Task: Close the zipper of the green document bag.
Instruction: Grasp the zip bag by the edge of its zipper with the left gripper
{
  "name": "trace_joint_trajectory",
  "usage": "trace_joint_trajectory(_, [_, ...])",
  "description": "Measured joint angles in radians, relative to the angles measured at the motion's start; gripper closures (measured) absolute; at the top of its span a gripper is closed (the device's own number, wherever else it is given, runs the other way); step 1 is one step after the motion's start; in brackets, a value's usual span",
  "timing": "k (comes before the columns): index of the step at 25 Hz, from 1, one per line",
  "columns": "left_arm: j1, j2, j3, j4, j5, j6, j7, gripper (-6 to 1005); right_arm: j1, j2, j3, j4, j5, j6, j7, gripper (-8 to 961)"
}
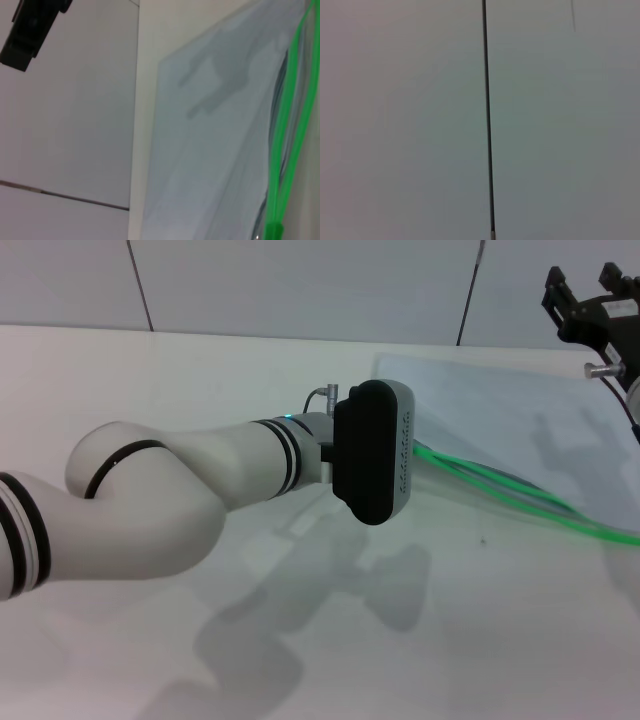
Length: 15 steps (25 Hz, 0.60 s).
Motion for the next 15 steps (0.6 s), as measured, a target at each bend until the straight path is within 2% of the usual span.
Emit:
trace_joint_trajectory(9, [0.002,-0.001,0.026,-0.019,-0.017,-0.078,-0.006,770,-0.004,-0.001,-0.007,-0.015,-0.002,0.007,0.0,309])
trace_joint_trajectory(15, [0.005,0.0,0.026,-0.019,-0.041,-0.081,-0.009,859,-0.012,-0.005,-0.005,-0.078,-0.009,0.09,0.0,309])
